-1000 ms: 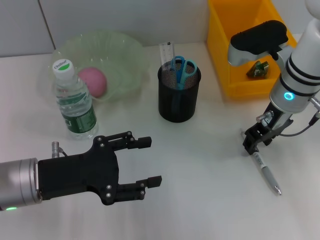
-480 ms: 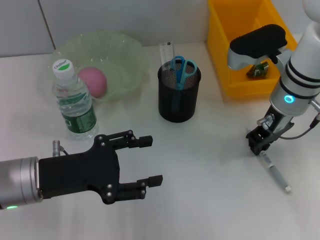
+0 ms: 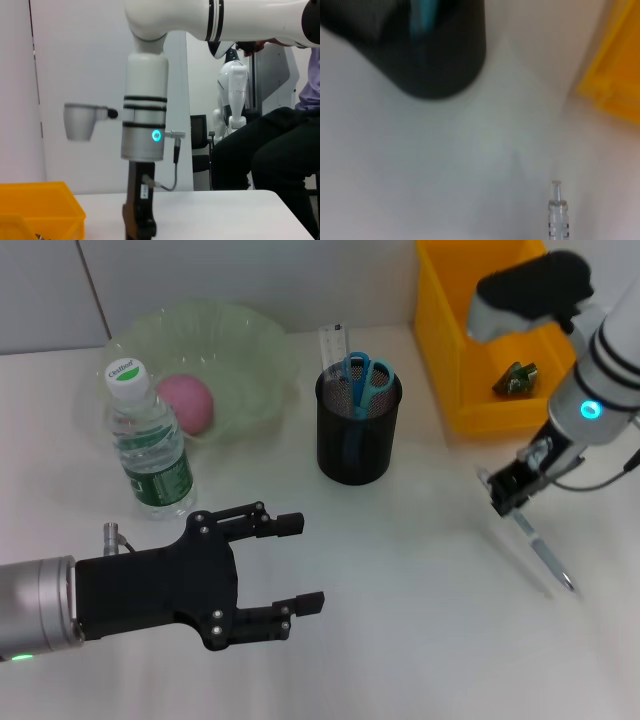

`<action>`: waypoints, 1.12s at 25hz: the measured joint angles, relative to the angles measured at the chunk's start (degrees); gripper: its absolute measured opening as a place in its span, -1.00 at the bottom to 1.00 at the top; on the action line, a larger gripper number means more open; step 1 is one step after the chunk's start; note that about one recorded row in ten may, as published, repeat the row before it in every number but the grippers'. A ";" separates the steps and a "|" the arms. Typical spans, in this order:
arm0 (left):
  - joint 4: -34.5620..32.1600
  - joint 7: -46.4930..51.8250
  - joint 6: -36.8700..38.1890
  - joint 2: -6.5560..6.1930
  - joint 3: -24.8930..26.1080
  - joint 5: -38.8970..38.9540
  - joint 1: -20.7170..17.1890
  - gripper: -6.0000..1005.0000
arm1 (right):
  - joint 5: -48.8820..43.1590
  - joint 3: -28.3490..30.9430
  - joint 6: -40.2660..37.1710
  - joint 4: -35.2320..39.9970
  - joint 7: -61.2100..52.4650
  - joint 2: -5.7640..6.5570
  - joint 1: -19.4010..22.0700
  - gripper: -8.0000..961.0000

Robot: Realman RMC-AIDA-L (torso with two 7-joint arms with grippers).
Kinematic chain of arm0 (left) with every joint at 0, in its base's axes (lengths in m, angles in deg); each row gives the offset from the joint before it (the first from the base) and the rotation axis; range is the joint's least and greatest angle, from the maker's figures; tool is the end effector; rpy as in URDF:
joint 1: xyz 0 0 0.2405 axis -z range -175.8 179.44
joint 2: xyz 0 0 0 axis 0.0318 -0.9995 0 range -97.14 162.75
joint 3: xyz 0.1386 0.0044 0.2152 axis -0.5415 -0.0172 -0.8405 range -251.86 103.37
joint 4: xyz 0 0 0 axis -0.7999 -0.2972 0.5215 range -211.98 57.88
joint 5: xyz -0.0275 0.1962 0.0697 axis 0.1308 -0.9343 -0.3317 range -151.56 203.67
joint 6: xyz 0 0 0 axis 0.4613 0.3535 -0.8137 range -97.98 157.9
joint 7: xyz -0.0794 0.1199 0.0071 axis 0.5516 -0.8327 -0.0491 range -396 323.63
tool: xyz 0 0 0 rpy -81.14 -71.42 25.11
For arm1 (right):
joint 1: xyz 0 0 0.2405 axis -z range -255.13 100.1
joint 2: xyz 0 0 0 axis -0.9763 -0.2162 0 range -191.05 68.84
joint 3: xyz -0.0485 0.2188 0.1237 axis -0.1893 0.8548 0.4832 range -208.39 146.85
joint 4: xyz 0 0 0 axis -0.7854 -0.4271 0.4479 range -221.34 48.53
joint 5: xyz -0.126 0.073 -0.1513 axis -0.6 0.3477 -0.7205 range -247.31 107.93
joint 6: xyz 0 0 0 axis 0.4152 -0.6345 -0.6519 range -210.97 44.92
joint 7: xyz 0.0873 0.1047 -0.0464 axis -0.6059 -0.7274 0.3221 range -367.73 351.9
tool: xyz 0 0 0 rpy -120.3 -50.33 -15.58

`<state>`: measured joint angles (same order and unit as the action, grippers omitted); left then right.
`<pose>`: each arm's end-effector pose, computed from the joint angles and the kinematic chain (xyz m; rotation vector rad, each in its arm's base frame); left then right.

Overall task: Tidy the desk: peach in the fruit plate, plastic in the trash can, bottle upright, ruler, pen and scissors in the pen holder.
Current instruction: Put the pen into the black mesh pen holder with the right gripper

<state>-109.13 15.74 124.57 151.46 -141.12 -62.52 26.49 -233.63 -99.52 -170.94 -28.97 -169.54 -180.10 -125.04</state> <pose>-0.2326 0.2785 -0.0404 -2.8404 0.0031 -0.9981 0.2049 0.3927 0.0053 -2.2293 1.3324 -0.6551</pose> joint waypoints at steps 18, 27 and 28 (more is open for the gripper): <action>0.87 1.07 0.84 0.09 0.00 0.66 -0.24 0.47 | 63.13 3.39 30.29 17.51 48.75 -0.30 20.37 -0.60; 0.88 1.51 1.01 0.10 0.32 0.77 -0.33 0.47 | 79.87 0.51 31.25 0.70 70.67 -0.43 19.57 -0.56; 0.88 1.53 1.03 0.11 0.30 0.77 -0.31 0.47 | 80.37 0.46 31.22 -0.17 71.61 -0.43 19.57 -0.56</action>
<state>-108.25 17.27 125.61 151.57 -140.82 -61.75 26.18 -153.26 -99.06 -139.72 -29.14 -97.93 -180.53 -105.47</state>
